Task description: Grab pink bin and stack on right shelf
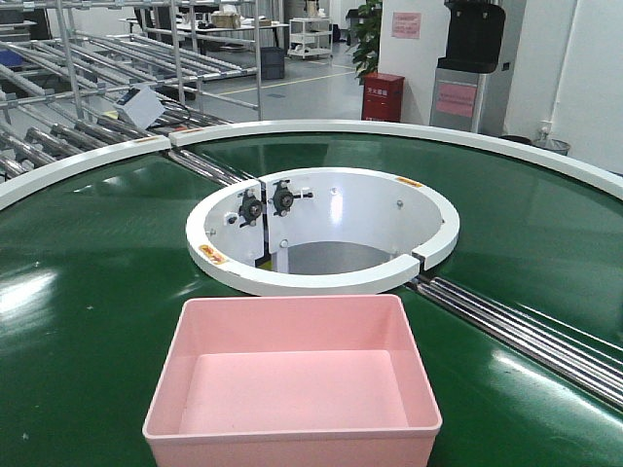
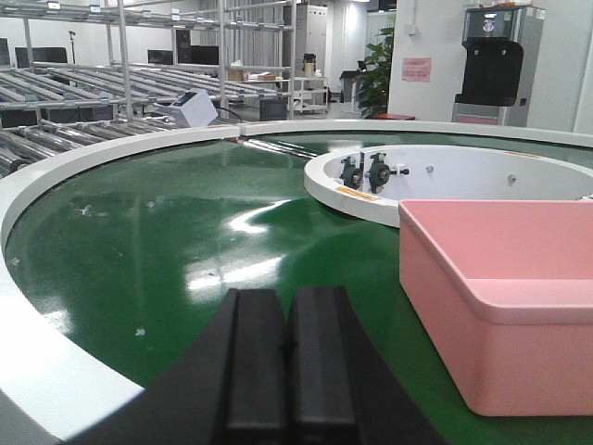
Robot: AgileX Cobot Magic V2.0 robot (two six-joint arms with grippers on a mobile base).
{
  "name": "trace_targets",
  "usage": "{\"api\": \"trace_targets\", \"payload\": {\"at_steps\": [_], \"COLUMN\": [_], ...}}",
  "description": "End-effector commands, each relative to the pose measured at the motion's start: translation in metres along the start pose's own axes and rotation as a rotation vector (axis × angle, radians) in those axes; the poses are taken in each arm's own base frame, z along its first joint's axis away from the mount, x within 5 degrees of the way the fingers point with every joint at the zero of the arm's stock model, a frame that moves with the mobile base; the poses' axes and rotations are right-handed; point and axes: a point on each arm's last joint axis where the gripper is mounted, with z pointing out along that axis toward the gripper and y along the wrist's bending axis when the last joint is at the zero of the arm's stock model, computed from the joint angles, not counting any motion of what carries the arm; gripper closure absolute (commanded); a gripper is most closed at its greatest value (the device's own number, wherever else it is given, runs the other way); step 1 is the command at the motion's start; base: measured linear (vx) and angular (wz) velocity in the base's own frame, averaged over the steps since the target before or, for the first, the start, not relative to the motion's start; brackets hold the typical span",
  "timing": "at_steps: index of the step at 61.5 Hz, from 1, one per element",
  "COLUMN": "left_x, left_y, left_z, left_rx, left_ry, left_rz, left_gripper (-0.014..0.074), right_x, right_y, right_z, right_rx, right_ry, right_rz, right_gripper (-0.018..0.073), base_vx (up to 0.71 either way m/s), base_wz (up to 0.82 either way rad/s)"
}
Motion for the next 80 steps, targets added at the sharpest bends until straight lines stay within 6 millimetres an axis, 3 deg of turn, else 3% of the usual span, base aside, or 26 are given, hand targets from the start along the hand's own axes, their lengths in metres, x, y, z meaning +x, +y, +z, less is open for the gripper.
{"api": "trace_targets", "payload": {"at_steps": [1, 29, 34, 40, 54, 61, 67, 73, 80], "left_x": [-0.004, -0.004, -0.011, -0.037, -0.128, -0.160, -0.178, -0.174, -0.153], "left_y": [0.000, 0.000, -0.001, -0.002, -0.008, -0.010, -0.011, -0.011, -0.011], "left_z": [-0.001, -0.001, -0.002, -0.007, -0.032, -0.032, -0.022, -0.004, 0.019], "left_rx": [0.009, 0.009, 0.010, 0.021, 0.026, 0.023, 0.014, 0.011, 0.010], "left_ry": [-0.092, -0.092, -0.164, -0.294, -0.408, -0.299, -0.128, 0.098, 0.336], "left_rz": [-0.008, -0.008, 0.005, -0.028, 0.010, 0.018, 0.047, 0.079, 0.062], "left_gripper": [0.0594, 0.0594, 0.0594, 0.0594, 0.0594, 0.0594, 0.0594, 0.0594, 0.0594], "right_x": [-0.007, -0.008, -0.013, -0.035, -0.130, -0.165, -0.178, -0.176, -0.156], "right_y": [0.000, 0.000, 0.000, 0.000, -0.007, -0.010, -0.011, -0.012, -0.011], "right_z": [-0.001, -0.001, -0.002, -0.005, -0.025, -0.023, -0.007, 0.012, 0.040], "right_rx": [-0.001, -0.001, -0.002, 0.001, 0.028, 0.030, 0.029, 0.026, 0.017], "right_ry": [-0.094, -0.099, -0.162, -0.253, -0.276, -0.187, -0.040, 0.121, 0.351], "right_rz": [-0.013, -0.016, -0.036, -0.050, -0.047, -0.030, -0.025, -0.023, -0.020], "right_gripper": [0.0568, 0.0568, 0.0568, 0.0568, 0.0568, 0.0568, 0.0568, 0.0568, 0.0568], "base_vx": [0.00, 0.00, 0.00, 0.00, 0.00, 0.00, 0.00, 0.00, 0.00], "base_wz": [0.00, 0.00, 0.00, 0.00, 0.00, 0.00, 0.00, 0.00, 0.00]}}
